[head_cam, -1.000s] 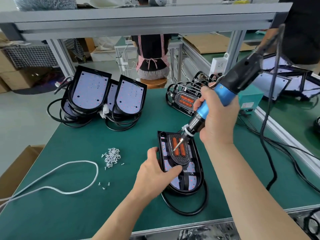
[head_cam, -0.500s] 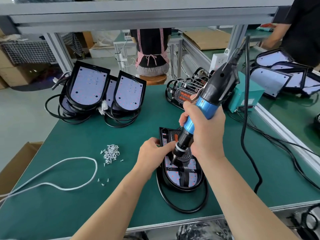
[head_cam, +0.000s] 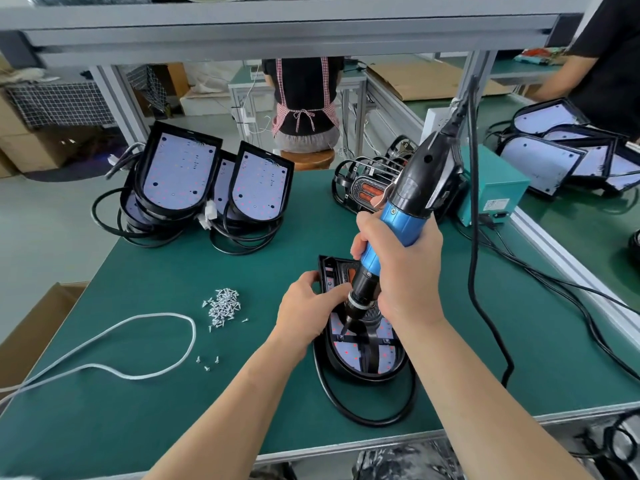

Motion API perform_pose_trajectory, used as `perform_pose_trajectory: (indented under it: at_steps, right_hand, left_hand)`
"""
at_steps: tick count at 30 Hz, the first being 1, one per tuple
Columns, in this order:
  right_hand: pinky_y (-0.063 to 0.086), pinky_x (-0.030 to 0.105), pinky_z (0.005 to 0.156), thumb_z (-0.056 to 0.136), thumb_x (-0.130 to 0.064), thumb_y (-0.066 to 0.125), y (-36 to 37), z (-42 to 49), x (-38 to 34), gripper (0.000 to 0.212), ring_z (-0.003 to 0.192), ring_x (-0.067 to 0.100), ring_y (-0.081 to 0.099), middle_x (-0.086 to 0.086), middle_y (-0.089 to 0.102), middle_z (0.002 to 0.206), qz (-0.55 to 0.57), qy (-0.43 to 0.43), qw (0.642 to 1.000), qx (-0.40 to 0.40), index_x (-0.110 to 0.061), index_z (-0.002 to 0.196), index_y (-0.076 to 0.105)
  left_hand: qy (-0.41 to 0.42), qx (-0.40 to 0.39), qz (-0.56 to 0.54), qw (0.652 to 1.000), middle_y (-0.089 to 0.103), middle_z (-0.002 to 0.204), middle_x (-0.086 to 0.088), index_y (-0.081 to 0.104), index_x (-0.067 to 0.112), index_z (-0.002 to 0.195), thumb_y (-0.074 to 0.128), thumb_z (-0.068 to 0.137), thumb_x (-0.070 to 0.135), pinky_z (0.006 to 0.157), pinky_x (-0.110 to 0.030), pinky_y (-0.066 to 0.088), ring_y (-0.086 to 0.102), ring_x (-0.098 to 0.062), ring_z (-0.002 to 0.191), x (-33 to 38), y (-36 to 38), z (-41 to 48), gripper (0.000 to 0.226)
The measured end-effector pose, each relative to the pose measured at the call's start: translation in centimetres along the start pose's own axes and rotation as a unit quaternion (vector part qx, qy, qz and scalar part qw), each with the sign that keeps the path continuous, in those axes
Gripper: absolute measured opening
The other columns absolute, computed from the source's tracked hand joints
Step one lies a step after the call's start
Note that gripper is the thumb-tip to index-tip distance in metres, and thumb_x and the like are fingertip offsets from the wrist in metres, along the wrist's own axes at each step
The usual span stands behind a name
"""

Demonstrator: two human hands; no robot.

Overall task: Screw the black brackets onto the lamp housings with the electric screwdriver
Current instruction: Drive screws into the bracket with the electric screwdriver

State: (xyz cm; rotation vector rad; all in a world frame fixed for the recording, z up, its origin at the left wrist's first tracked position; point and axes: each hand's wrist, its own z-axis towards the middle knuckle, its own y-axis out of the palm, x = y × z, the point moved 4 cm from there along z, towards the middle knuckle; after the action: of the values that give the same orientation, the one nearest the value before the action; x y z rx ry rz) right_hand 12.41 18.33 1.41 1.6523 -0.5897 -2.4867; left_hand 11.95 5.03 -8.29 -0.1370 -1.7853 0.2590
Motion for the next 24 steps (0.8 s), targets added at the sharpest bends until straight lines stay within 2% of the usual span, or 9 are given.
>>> perform_pose_trajectory:
  at_steps: [2,5,14,18,20,22,24]
  right_hand:
    - [0.047,0.026,0.054,0.078,-0.007,0.067,0.2,-0.1,0.0,0.018,0.048,0.018,0.053,-0.006,0.053,0.056,-0.010,-0.007,1.000,-0.010,-0.011,0.087,0.051]
    - [0.047,0.026,0.056,0.078,-0.008,0.067,0.5,-0.1,0.1,0.018,0.048,0.017,0.054,-0.007,0.054,0.054,-0.019,-0.010,0.999,-0.025,-0.014,0.087,0.051]
    - [0.044,0.027,0.054,0.078,-0.001,0.060,1.0,-0.1,0.7,0.016,0.046,0.019,0.047,-0.001,0.050,0.052,0.002,0.002,0.996,-0.085,-0.003,0.085,0.047]
    - [0.043,0.028,0.055,0.076,0.002,0.059,1.0,-0.1,0.6,0.014,0.047,0.022,0.047,0.001,0.049,0.057,0.033,0.020,0.989,-0.145,-0.007,0.080,0.051]
    - [0.044,0.028,0.056,0.076,0.000,0.062,1.4,-0.3,0.4,0.019,0.048,0.022,0.049,0.001,0.053,0.057,0.034,0.012,0.981,-0.193,-0.017,0.083,0.060]
    - [0.046,0.029,0.058,0.076,-0.003,0.064,1.8,-0.4,0.1,0.019,0.049,0.020,0.051,0.001,0.055,0.058,0.039,0.011,0.973,-0.228,-0.021,0.083,0.064]
    - [0.047,0.028,0.059,0.074,-0.003,0.064,1.9,-0.2,-0.2,0.015,0.052,0.019,0.053,0.001,0.057,0.062,0.054,0.013,0.968,-0.244,-0.017,0.079,0.064]
  left_hand:
    - [-0.001,0.004,-0.006,1.000,0.073,0.076,0.005,0.067,0.027,0.078,0.067,0.053,0.054,0.080,-0.046,0.059,0.070,-0.022,0.076,-0.2,0.0,0.0,0.037]
    - [-0.006,0.007,-0.015,1.000,0.061,0.055,0.012,0.062,0.033,0.055,0.068,0.050,0.053,0.064,-0.038,0.049,0.057,-0.017,0.060,-0.2,0.1,0.1,0.021]
    - [-0.009,0.030,-0.012,0.999,0.046,0.044,0.015,0.054,0.034,0.046,0.064,0.047,0.053,0.060,-0.034,0.038,0.042,-0.018,0.056,-0.4,0.3,0.5,0.022]
    - [-0.005,0.037,-0.007,0.999,0.055,0.053,0.011,0.057,0.027,0.056,0.064,0.047,0.055,0.061,-0.037,0.043,0.049,-0.020,0.059,-0.5,0.1,0.5,0.031]
    - [-0.002,0.035,-0.010,0.999,0.061,0.063,-0.001,0.058,0.018,0.067,0.063,0.045,0.055,0.064,-0.040,0.048,0.052,-0.023,0.063,-0.2,0.1,0.4,0.043]
    - [0.001,0.024,-0.005,1.000,0.070,0.077,-0.015,0.062,0.009,0.079,0.064,0.046,0.052,0.072,-0.048,0.057,0.059,-0.027,0.068,-0.1,0.0,0.4,0.055]
    - [0.004,0.020,-0.010,1.000,0.073,0.087,-0.016,0.066,0.010,0.086,0.068,0.050,0.049,0.079,-0.052,0.057,0.066,-0.029,0.074,-0.1,0.0,0.4,0.053]
